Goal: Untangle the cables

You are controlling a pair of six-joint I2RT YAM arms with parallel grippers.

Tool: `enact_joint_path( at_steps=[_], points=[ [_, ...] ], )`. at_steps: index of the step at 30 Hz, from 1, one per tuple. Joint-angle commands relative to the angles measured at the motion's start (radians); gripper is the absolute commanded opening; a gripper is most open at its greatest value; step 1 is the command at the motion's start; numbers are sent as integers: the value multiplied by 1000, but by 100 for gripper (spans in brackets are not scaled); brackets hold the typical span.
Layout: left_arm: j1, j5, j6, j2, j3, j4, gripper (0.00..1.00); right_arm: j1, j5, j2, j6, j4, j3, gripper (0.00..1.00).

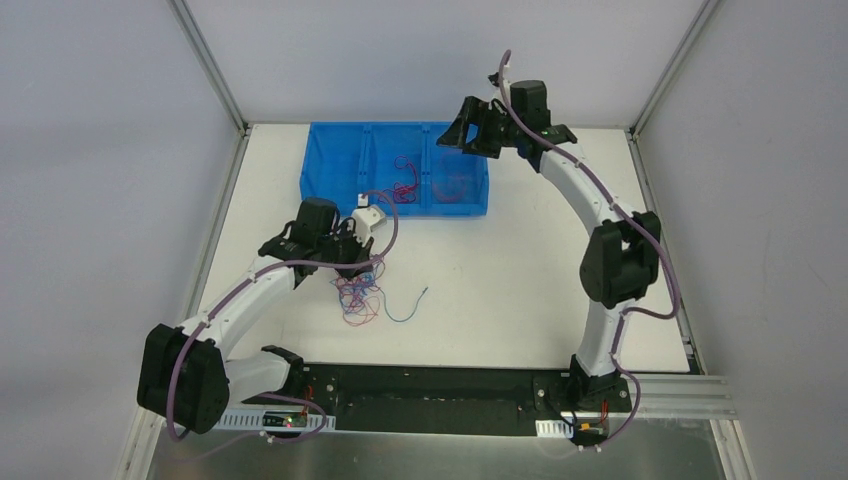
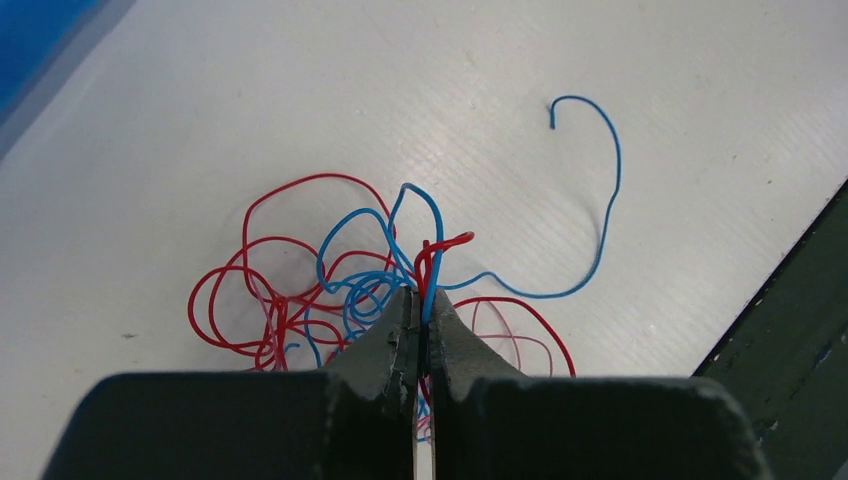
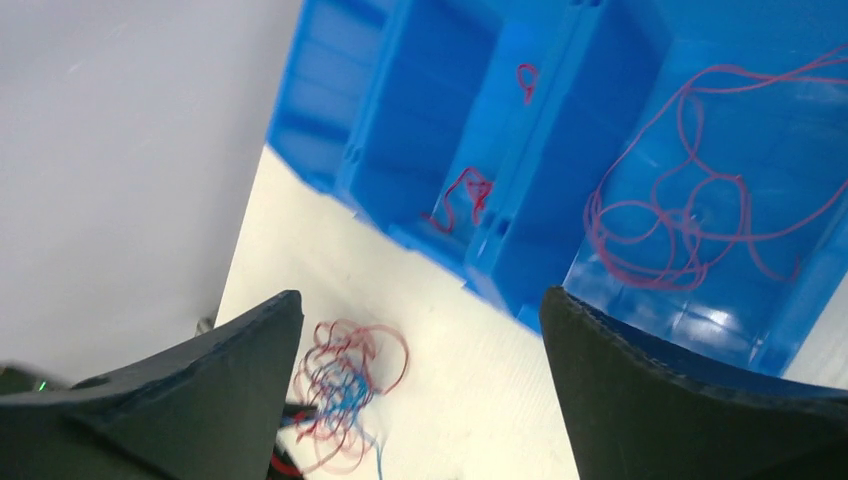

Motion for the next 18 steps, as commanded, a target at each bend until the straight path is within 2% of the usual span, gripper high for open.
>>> enact_joint_path(
  at_steps=[1,4,10,16,17,18],
  points=[
    [-12,76,-63,17,70,-23,0,-21,-126,-196,-114,-168,15,94],
    [-53,90,-109,51,114,-16,0,-54,-189,-249,-164,-228,-34,95],
    [-181,91,-355,214,273,115,0,-100,-331,-342,-308,-330,-220,95],
    [-220,189,-492,215,353,146,1,-94,-414,-441,-393,-347,-421,95],
    [-219,200,-509,212,345,144,17,-83,-416,-447,-395,-342,-442,95],
    [-213,209,-513,207,336,131,39,-67,-412,-449,-404,-344,-456,95]
  ],
)
